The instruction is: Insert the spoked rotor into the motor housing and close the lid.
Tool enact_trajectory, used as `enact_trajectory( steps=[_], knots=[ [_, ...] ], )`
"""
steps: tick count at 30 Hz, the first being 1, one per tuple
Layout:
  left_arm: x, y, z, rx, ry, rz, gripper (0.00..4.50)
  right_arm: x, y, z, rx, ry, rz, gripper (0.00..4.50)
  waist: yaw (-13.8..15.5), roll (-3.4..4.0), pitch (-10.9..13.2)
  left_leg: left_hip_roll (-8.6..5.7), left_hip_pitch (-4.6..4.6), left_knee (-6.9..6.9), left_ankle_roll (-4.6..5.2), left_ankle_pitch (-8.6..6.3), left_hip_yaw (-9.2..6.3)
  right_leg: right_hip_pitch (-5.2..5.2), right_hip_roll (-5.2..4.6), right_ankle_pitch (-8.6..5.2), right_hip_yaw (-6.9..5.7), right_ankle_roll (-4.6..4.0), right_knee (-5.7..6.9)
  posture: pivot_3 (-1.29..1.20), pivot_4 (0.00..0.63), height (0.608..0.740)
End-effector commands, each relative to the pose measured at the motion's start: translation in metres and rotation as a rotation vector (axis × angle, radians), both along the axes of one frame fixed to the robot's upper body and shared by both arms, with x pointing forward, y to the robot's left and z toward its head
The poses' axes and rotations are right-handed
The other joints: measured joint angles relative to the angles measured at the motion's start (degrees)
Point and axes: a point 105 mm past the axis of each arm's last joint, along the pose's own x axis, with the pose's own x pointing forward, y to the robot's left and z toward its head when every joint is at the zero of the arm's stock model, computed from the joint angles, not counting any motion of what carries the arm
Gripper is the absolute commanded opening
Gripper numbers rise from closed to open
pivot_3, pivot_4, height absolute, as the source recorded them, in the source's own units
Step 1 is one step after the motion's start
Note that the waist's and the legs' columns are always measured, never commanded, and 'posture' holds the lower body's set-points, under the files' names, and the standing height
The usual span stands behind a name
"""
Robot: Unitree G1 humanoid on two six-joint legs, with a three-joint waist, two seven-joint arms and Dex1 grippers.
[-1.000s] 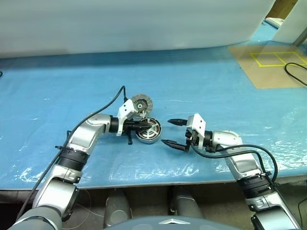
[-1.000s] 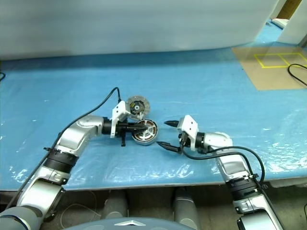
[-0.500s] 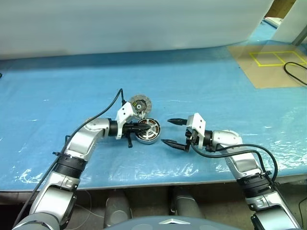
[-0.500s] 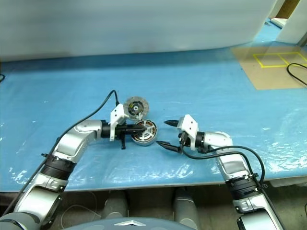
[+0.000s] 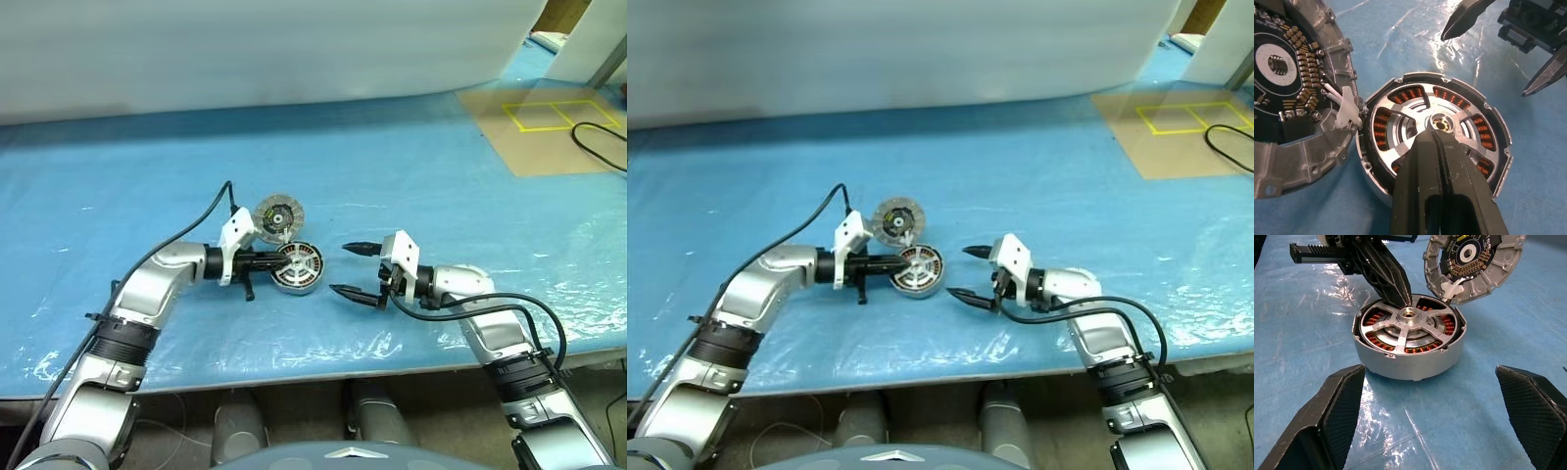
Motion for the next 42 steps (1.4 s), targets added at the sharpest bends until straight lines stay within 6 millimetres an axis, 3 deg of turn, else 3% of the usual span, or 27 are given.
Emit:
enact_trajectory(
  steps=[1,9,18,25,29,34,42],
  knots=[
    [-0.014,0.004,-0.019,0.054,0.095,-0.027,0.04,0.001,0.003,0.011,0.011,-0.048,0.02,4.5,-0.01,0.0,0.0,0.0,0.0,-0.01,0.0,0.0,0.0,0.0,0.0,0.0,0.0,0.0,0.0,0.0,0.15,0.74],
    [-0.013,0.007,-0.03,0.095,0.119,0.017,0.04,0.002,0.003,0.012,0.008,-0.05,0.025,4.5,-0.03,0.01,-0.01,-0.01,0.03,-0.02,0.0,0.0,0.01,0.01,-0.01,-0.01,0.0,0.01,0.0,0.0,0.15,0.74],
    [0.006,-0.017,0.009,-0.137,0.034,0.057,0.04,0.001,0.003,0.009,-0.009,-0.045,0.033,4.5,0.44,-0.01,0.01,-0.14,-0.06,0.06,0.02,0.0,0.01,0.01,-0.08,-0.01,0.03,0.01,0.02,0.0,0.15,0.74],
    [0.013,-0.022,0.005,-0.1,0.011,0.063,0.04,0.001,0.006,0.009,-0.004,-0.048,0.035,4.5,0.13,-0.02,0.01,-0.08,-0.21,0.01,0.02,0.01,0.0,-0.15,-0.02,-0.01,0.02,0.02,0.0,0.0,0.15,0.74],
    [0.016,-0.022,-0.009,-0.014,0.011,0.073,0.04,0.0,0.006,0.009,-0.006,-0.05,0.033,4.5,0.12,-0.02,0.01,-0.09,-0.18,0.02,0.02,0.01,0.0,-0.14,-0.02,-0.01,0.02,0.02,0.01,0.0,0.15,0.74],
    [0.005,-0.021,-0.025,0.069,0.072,0.031,0.04,0.0,0.005,0.01,-0.009,-0.052,0.03,4.5,0.12,-0.02,0.01,-0.1,-0.14,0.03,0.02,0.01,0.0,-0.1,-0.03,-0.01,0.03,0.02,0.02,0.0,0.15,0.74],
    [0.004,-0.031,-0.008,-0.007,-0.011,-0.012,0.04,0.001,0.005,0.011,-0.007,-0.054,0.032,4.5,0.25,-0.01,0.01,-0.1,-0.17,0.03,0.02,0.01,0.0,-0.1,-0.03,-0.01,0.02,0.02,0.01,0.0,0.15,0.74]
  ],
)
